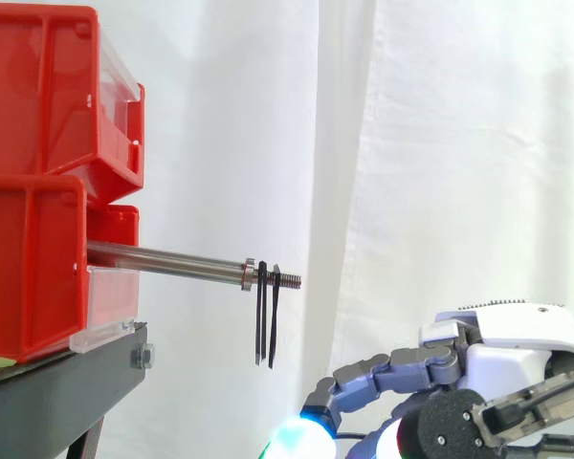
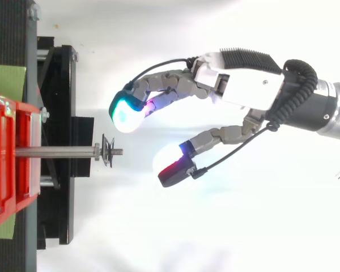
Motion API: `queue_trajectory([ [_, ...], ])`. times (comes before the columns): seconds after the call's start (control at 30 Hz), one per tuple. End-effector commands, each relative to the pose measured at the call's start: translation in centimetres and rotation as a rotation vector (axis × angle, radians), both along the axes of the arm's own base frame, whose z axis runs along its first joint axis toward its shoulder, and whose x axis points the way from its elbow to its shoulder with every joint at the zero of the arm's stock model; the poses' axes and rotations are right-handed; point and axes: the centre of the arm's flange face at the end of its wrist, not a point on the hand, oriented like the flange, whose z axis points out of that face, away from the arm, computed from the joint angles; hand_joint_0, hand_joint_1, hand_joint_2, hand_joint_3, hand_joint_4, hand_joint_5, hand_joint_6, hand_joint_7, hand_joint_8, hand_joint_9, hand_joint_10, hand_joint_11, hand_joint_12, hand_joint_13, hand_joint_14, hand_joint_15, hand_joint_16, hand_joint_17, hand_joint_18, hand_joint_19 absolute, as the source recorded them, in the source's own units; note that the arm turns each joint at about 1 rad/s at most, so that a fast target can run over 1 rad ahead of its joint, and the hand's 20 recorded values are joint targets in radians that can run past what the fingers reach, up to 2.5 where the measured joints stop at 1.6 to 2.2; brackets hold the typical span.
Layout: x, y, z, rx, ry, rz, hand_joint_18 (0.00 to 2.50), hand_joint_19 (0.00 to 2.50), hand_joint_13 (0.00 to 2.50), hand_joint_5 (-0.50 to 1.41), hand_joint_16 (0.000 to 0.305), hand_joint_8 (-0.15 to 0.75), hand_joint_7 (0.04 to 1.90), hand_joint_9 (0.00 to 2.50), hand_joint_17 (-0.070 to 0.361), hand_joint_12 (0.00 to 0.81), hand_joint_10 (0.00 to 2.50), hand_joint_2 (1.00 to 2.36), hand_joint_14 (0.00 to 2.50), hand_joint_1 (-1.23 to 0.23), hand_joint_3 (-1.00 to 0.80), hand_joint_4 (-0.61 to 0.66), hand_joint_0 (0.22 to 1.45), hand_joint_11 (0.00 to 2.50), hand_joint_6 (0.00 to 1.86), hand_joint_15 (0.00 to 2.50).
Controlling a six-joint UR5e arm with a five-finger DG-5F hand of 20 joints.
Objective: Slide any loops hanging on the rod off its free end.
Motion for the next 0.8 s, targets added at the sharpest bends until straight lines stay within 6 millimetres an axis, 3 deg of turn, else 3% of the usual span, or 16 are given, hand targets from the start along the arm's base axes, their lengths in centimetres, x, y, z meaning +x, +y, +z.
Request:
queue_trajectory([
  [0.0, 0.7, -0.1, -1.2, -0.006, -0.023, 0.02, 0.5, 0.0, 0.53, -0.19, 0.039, 0.323, 0.91, 0.71, 0.088, 0.319, 0.01, 1.0, 0.0, -0.75, -0.5, 0.33, 0.5, 0.19, 0.5, 0.0],
  [0.17, 2.2, 0.2, -0.9, -0.019, -0.097, 0.09, 0.5, 0.0, 0.54, -0.19, 0.039, 0.322, 0.92, 0.71, 0.088, 0.318, 0.01, 1.0, 0.0, -0.73, -0.5, 0.33, 0.51, 0.19, 0.5, 0.0],
  [0.63, 2.5, -1.5, -0.2, -0.052, -0.144, 0.136, 0.51, 0.0, 0.54, -0.18, 0.039, 0.325, 0.91, 0.72, 0.088, 0.32, 0.01, 1.0, 0.0, -0.71, -0.5, 0.33, 0.51, 0.19, 0.5, 0.0],
  [0.77, 2.8, -1.9, -2.1, -0.046, -0.143, 0.145, 0.51, 0.0, 0.55, -0.18, 0.039, 0.326, 0.92, 0.72, 0.088, 0.32, 0.01, 1.0, 0.0, -0.71, -0.5, 0.33, 0.51, 0.19, 0.5, 0.0],
])
